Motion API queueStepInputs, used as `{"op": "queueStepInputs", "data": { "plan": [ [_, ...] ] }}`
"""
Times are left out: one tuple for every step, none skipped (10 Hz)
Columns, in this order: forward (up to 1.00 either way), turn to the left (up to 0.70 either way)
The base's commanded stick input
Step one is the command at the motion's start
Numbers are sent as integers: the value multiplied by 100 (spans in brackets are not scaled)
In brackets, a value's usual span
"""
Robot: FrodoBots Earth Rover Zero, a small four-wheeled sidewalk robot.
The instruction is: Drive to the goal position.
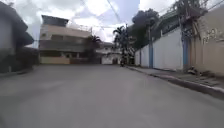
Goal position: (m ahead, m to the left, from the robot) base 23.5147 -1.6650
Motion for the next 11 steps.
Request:
{"op": "queueStepInputs", "data": {
  "plan": [
    [100,-39],
    [100,-40],
    [100,-40],
    [100,-40],
    [100,-40],
    [100,-15],
    [100,-2],
    [100,-2],
    [100,-2],
    [100,-2],
    [100,-2]
  ]
}}
